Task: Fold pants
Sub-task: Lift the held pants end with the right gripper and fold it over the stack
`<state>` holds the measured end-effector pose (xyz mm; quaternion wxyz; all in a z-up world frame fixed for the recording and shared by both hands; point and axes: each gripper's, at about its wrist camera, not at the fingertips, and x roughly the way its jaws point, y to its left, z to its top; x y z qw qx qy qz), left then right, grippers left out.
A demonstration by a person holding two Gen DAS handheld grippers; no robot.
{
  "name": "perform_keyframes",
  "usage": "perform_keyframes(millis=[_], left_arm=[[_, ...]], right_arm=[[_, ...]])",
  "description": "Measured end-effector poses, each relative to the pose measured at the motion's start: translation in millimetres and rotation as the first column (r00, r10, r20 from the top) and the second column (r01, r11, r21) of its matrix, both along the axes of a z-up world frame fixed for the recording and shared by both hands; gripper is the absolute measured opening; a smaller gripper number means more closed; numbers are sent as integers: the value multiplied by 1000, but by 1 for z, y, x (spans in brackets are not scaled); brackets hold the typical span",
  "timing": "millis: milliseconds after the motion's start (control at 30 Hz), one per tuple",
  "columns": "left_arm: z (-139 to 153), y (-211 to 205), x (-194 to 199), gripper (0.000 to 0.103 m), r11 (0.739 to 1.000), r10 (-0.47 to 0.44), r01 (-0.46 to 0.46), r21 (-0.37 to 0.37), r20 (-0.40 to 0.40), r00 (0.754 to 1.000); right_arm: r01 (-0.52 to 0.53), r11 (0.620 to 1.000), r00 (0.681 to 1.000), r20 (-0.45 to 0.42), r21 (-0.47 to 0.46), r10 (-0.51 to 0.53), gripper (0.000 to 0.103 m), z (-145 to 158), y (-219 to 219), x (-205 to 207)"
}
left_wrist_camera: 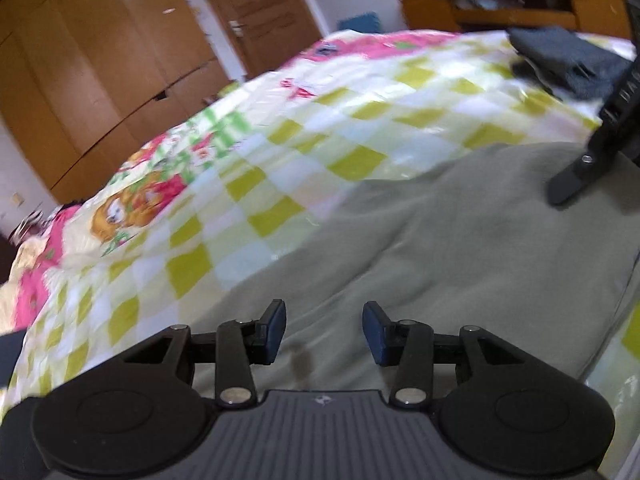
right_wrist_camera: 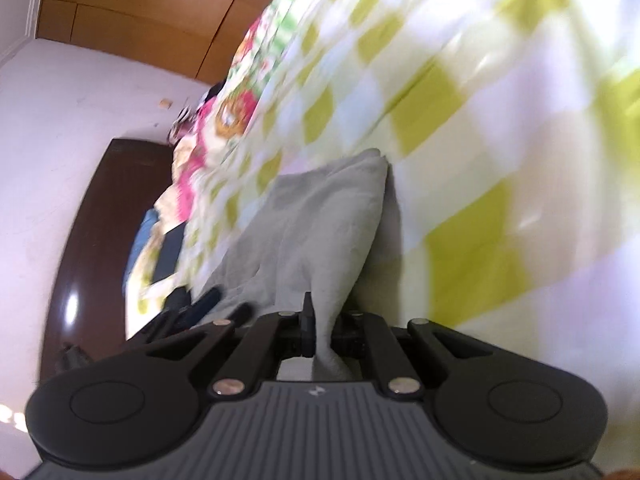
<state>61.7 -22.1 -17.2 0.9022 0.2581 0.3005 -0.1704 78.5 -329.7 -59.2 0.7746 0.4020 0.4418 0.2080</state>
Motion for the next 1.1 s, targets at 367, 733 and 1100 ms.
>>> perform_keyframes(millis=[367,733,1100], left_arm=[[0,5,-44,58,998,67,-66,-13,255,965],[-27,-4,-48,59,1000,3,-4,7,119,993],[-5,60,-77,60,993,63,-57,-106,54,997]], right_arm=[[6,999,1000,1,-54,-6,13,19,40,5],[-22,973,992,116,-232,50,10,92,88,6],[-270,848,912,160,-456,377,10,110,268,52]])
